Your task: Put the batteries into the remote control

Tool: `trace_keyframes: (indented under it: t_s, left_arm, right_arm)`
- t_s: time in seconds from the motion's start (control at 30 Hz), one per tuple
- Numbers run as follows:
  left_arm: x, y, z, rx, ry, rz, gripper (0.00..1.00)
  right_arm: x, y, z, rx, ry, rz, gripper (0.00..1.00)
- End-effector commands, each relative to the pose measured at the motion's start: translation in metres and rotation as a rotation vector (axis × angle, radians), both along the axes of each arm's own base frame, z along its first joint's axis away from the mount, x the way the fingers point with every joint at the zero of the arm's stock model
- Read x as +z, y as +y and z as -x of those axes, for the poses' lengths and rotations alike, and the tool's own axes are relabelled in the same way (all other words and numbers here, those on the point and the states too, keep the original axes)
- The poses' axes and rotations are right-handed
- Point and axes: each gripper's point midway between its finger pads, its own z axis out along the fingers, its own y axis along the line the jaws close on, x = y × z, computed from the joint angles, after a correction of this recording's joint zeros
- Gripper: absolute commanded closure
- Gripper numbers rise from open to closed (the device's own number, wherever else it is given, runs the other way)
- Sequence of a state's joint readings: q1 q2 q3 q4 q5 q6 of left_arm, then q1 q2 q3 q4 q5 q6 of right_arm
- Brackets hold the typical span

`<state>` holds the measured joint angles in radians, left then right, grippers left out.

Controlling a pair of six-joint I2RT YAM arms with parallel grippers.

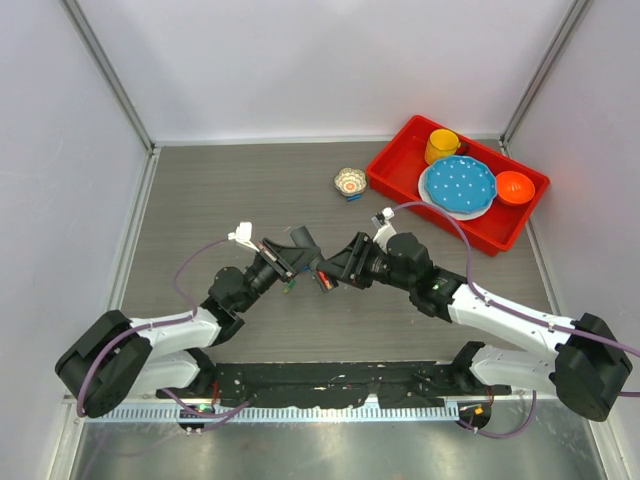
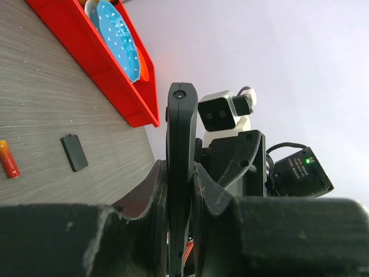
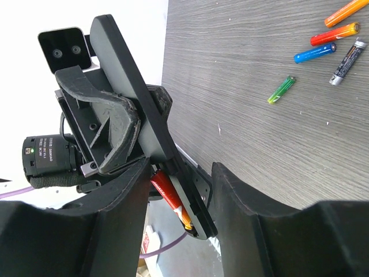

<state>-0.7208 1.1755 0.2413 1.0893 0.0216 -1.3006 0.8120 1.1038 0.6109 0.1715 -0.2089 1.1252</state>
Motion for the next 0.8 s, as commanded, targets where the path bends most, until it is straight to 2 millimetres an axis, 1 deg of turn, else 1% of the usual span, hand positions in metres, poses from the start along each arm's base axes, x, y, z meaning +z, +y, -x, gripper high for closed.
trace_keyframes:
  t_s: [0.0, 0.03, 0.4, 0.77]
  left_arm:
    - [0.072, 0.01, -0.004, 0.05, -0.149, 0.172, 1.0]
    - [0.073, 0.01, -0.004, 0.052, -0.151, 0.174, 1.0]
    - [0.078, 0.008, -0.004, 0.048, -0.151, 0.184, 1.0]
    - [0.072, 0.005, -0.004, 0.035, -0.111, 0.196, 1.0]
  right_arm:
    - [-0.031, -0.006, 0.015, 0.043, 0.062, 0.079, 0.51]
    - [-0.032, -0.006, 0.015, 0.044, 0.066, 0.08, 0.53]
    - [-0.039, -0.004, 0.015, 0.05, 0.074, 0.09, 0.64]
    - [-0.047, -0.005, 0.01, 0.048, 0.06, 0.149, 0.65]
